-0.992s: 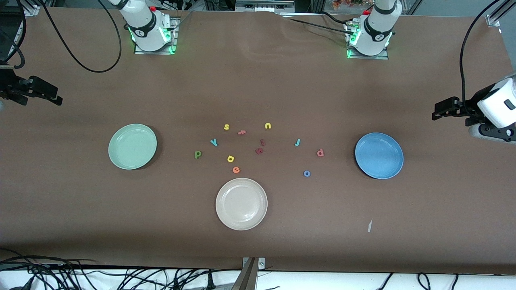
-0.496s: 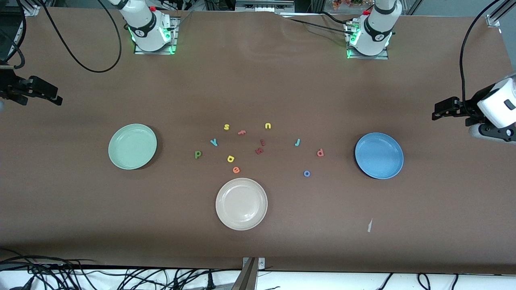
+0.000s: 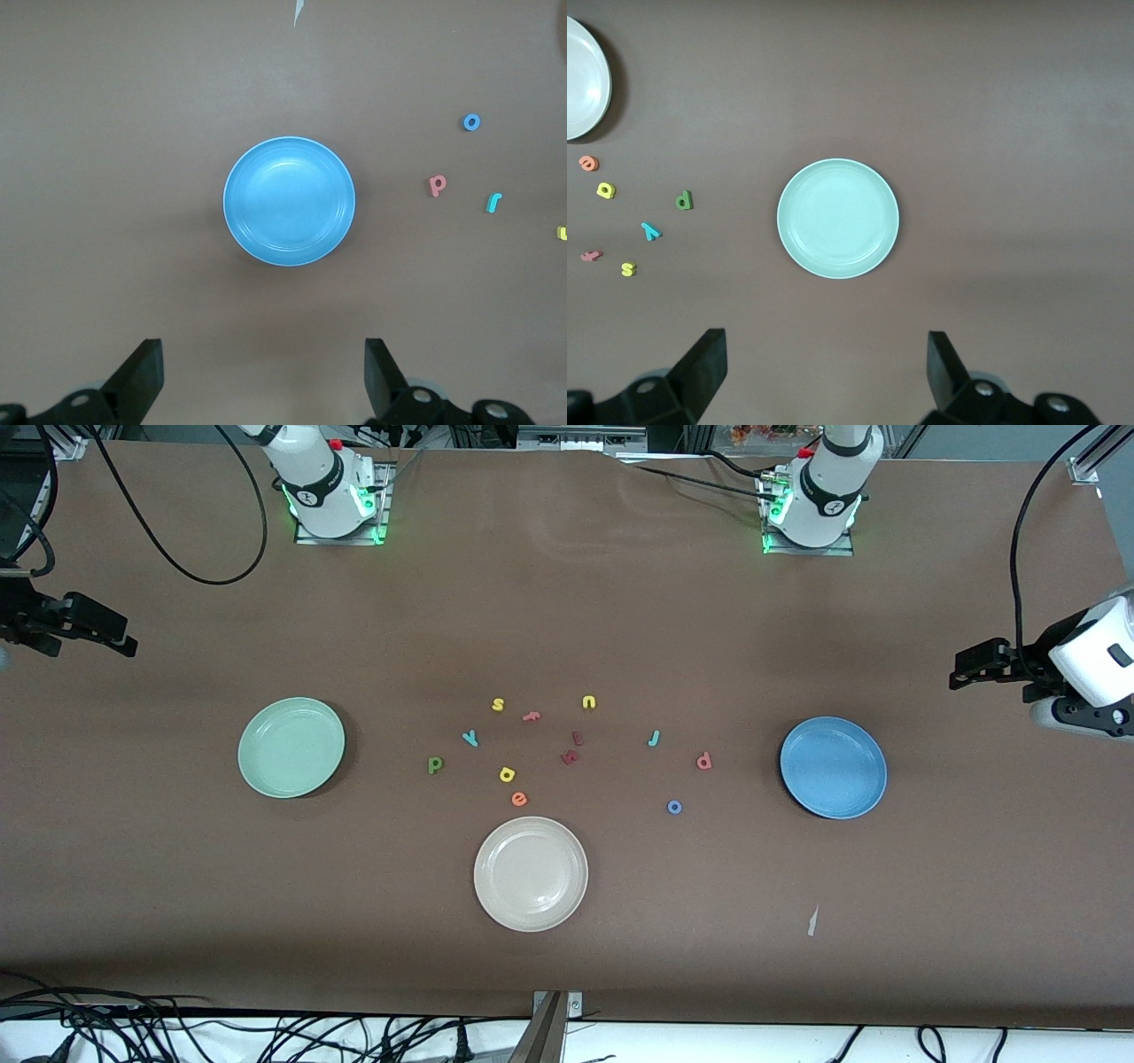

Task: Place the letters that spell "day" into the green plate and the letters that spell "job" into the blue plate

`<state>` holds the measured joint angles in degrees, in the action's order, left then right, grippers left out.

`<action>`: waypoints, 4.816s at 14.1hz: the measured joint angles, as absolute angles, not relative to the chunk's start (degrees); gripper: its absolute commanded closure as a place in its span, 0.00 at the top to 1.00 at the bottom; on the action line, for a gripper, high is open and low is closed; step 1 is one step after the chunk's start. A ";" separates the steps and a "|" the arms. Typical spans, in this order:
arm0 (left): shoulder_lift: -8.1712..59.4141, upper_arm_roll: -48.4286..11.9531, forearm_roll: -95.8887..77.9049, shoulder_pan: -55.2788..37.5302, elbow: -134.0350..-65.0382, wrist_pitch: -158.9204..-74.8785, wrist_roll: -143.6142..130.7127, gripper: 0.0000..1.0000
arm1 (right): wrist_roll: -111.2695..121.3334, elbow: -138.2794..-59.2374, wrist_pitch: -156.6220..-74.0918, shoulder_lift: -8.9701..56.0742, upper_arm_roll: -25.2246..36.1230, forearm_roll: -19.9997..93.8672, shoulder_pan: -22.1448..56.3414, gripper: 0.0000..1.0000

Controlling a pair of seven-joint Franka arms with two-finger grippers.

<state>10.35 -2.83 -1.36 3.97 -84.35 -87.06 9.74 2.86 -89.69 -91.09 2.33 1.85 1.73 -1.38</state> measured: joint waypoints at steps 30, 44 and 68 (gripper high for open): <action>10.70 -2.83 -1.36 3.97 -84.41 -87.06 9.74 1.00 | 2.84 -89.69 -90.57 2.35 1.87 1.73 -1.38 1.00; 10.83 -2.83 -1.36 4.00 -84.41 -87.06 9.74 1.00 | 2.97 -89.69 -89.66 2.43 2.05 1.74 -1.52 1.00; 23.91 -4.13 -8.06 -9.62 -96.37 -111.59 -5.07 1.00 | -22.82 -109.93 -120.28 14.34 1.26 1.39 18.61 0.95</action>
<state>23.91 -4.13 -8.06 -9.62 -96.37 -111.59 -5.07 -22.82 -109.93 -120.28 14.34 1.26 1.39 18.61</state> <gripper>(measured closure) 0.000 0.004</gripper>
